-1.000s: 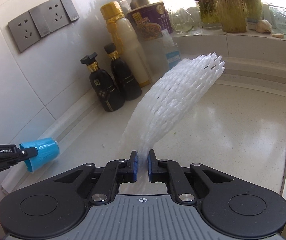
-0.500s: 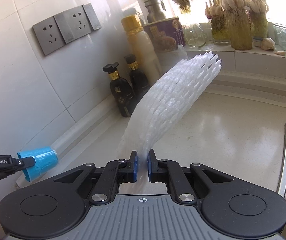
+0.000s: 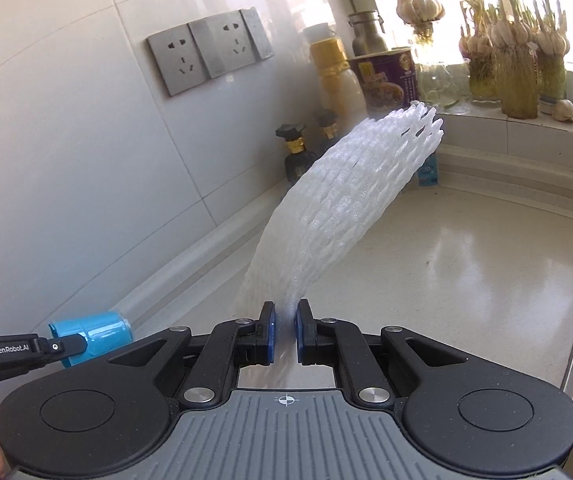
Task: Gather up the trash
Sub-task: 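Lift the blue cup and foam sleeve and carry both over the bin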
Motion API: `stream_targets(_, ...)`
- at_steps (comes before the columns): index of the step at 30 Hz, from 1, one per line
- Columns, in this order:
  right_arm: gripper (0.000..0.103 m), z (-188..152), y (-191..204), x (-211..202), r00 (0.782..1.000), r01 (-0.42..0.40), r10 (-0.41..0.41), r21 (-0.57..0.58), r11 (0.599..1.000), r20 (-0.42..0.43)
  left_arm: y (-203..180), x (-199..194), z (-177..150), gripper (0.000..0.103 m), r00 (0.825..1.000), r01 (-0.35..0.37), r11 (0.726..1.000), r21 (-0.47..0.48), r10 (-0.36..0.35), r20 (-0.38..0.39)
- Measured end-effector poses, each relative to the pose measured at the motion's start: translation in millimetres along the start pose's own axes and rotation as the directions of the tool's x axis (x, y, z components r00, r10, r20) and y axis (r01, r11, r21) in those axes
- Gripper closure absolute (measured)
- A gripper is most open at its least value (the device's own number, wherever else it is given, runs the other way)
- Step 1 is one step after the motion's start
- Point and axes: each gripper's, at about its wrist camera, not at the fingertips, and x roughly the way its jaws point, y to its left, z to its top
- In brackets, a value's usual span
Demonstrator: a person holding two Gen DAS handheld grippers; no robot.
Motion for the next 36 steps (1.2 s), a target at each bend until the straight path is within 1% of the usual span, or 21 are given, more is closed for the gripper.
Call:
stream_targets(8,0.094,-17,39,-10,0.996,-0.082,0.078,-0.083,0.993,-0.043,29,-28,-19,0.101,0.999,-0.034,0.997,-0.071,0.034,0.006)
stream_targets(15,0.094,-45,85,-10,0.978,-0.184,0.161,-0.184,0.966,-0.131,60,-48,-47,0.101,0.997,-0.080,0.987,-0.137,0.079,-0.015)
stream_targets(20,0.094,-71,118,-10,0.954,-0.267,0.218,-0.252,0.930,-0.204,86,-58,-69,0.101,0.992,-0.125,0.968,-0.216,0.116,-0.052)
stream_targets(25,0.094,-97,142,-8,0.928,-0.332,0.253,-0.296,0.896,-0.274,109,-65,-89,0.101,0.985,-0.170,0.947,-0.271,0.154,-0.080)
stream_targets(31,0.094,-135,159,2,0.893,-0.377,0.232,-0.361,0.853,-0.385,138,-74,-122,0.100,0.974,-0.222,0.912,-0.345,0.192,-0.119)
stream_targets(36,0.094,-172,171,19,0.851,-0.410,0.181,-0.406,0.817,-0.493,158,-68,-156,0.100,0.960,-0.268,0.879,-0.394,0.208,-0.190)
